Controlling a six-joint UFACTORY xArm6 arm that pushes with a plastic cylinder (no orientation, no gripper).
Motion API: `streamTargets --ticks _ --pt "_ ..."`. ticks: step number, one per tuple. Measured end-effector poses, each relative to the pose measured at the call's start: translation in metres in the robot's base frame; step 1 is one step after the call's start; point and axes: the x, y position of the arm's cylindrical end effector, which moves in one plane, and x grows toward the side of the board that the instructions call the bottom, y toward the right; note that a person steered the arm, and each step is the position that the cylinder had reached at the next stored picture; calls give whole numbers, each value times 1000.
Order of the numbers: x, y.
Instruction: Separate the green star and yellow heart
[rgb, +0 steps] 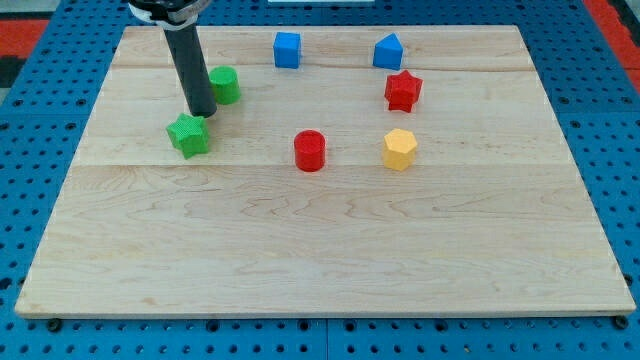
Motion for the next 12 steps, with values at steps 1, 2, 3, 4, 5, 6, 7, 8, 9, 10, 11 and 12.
streamTargets --ticks 1,2,3,4,5,6,7,8,9,10,11,12 --pt "-11 0" --pt "-24 -30" --pt "-47 -42" --pt "-75 -42" --pt "-78 -17" --pt "-78 15" --pt "-72 15" --pt "-68 15" --pt "-51 16" --pt "-51 31" --pt "-59 37" --pt "-79 42"
